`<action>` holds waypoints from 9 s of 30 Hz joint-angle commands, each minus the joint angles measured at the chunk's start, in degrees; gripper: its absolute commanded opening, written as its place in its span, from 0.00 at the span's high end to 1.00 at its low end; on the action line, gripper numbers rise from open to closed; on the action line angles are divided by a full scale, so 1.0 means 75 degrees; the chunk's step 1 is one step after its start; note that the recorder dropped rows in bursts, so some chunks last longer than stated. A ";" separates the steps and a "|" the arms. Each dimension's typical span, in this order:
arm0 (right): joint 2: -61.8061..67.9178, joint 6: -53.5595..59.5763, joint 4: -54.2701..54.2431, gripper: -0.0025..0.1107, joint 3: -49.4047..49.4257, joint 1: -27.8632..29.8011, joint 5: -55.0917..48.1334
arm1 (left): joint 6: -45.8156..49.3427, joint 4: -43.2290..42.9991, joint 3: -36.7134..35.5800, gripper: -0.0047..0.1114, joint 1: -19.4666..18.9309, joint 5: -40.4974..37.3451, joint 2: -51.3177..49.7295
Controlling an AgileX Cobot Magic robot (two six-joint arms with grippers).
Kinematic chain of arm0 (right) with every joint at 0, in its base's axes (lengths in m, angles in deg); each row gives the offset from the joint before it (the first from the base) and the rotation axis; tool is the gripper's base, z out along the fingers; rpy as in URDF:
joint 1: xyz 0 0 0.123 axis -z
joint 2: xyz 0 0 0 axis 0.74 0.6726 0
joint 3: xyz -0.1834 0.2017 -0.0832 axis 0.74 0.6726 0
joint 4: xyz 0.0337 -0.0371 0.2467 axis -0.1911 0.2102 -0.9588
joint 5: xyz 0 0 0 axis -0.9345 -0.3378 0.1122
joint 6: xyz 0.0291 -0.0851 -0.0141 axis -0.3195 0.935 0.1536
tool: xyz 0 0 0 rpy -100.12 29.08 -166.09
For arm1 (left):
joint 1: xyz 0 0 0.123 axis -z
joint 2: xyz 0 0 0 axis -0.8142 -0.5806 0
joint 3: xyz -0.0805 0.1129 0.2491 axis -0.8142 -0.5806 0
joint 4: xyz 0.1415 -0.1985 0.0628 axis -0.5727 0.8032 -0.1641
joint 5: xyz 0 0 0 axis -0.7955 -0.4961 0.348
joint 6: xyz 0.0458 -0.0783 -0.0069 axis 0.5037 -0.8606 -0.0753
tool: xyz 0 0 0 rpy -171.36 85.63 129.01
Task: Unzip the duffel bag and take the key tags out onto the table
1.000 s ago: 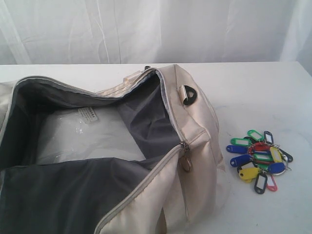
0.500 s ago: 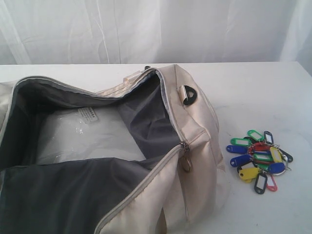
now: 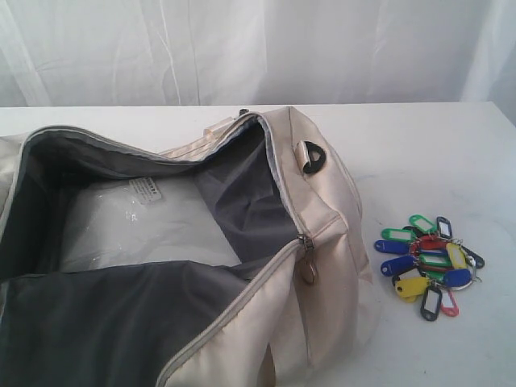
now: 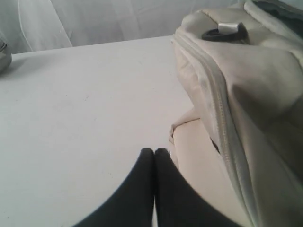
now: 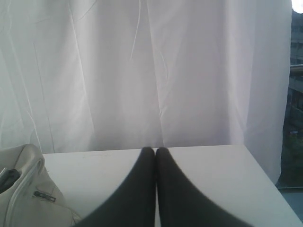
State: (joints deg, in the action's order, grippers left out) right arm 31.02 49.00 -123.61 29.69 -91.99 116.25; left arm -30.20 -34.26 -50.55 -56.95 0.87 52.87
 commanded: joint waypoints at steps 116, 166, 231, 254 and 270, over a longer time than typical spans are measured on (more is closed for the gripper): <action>-0.0836 -1.4223 1.3491 0.98 0.1874 0.4088 -0.5616 | 0.2396 0.2233 -0.0935 0.96 0.0055 0.0088 0.0033; -0.0836 -1.4119 1.4015 0.98 0.1874 0.4856 -0.6995 | 0.2396 0.2215 -0.0935 0.96 0.0055 0.0071 0.0033; -0.0836 -1.4115 1.4000 0.98 0.1874 0.4856 -0.6995 | 0.2396 0.2215 -0.0935 0.96 -0.0202 0.0071 0.0033; -0.0836 -1.4115 1.3982 0.98 0.1874 0.4659 -0.6995 | 0.2396 0.2215 -0.0935 0.96 -0.0202 0.0071 0.0033; -0.0836 -1.4115 1.3982 0.98 0.1874 0.4659 -0.6995 | 0.2396 0.2215 -0.0935 0.96 -0.0202 0.0071 0.0033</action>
State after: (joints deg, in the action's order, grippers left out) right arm 24.95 -57.29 -18.95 43.45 -57.40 63.64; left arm -12.15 -17.66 -57.31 -58.40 1.51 52.87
